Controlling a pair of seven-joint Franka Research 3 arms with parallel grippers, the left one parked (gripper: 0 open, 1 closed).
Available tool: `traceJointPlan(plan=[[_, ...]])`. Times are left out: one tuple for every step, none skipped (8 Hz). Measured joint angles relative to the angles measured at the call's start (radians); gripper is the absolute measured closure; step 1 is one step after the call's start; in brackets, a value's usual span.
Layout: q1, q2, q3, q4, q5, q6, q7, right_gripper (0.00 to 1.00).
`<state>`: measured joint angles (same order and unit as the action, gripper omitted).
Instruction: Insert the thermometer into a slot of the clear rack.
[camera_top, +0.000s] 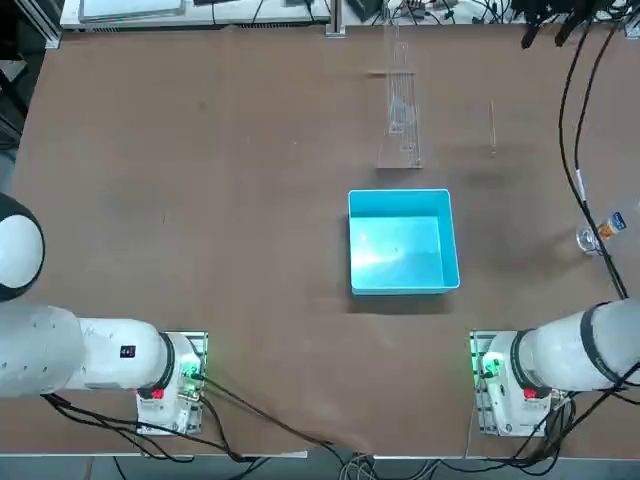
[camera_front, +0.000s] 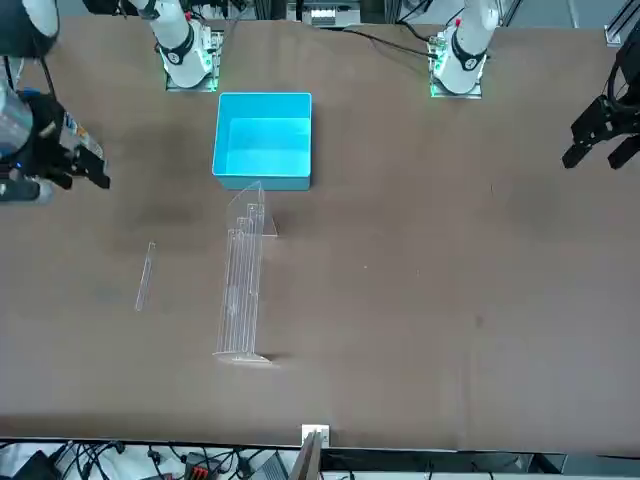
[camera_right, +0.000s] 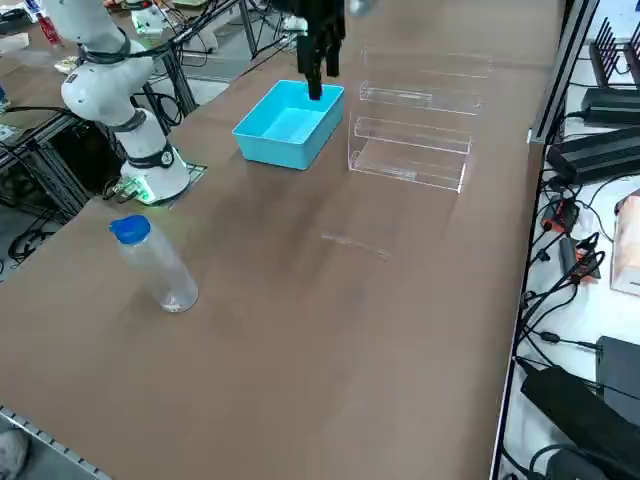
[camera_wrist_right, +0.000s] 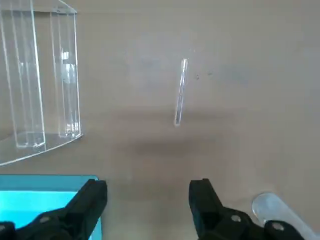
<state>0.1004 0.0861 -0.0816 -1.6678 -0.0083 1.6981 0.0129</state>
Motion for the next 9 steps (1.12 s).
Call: traceJointPlan(plan=[[0.001, 0.032, 0.000, -0.003, 0.000, 0.029, 0.001, 0.00], [-0.001, 0.065, 0.000, -0.007, 0.000, 0.063, 0.003, 0.00], [-0.006, 0.098, -0.001, -0.020, 0.000, 0.119, 0.005, 0.00], [-0.012, 0.127, -0.004, -0.046, 0.000, 0.195, 0.006, 0.00], [-0.019, 0.153, -0.006, -0.079, 0.000, 0.274, 0.007, 0.00], [-0.026, 0.180, -0.007, -0.110, 0.000, 0.337, 0.007, 0.00], [-0.031, 0.206, -0.007, -0.129, 0.000, 0.378, 0.007, 0.00], [-0.033, 0.229, -0.007, -0.138, 0.000, 0.402, 0.007, 0.00], [-0.033, 0.254, -0.007, -0.141, 0.000, 0.423, 0.009, 0.00]])
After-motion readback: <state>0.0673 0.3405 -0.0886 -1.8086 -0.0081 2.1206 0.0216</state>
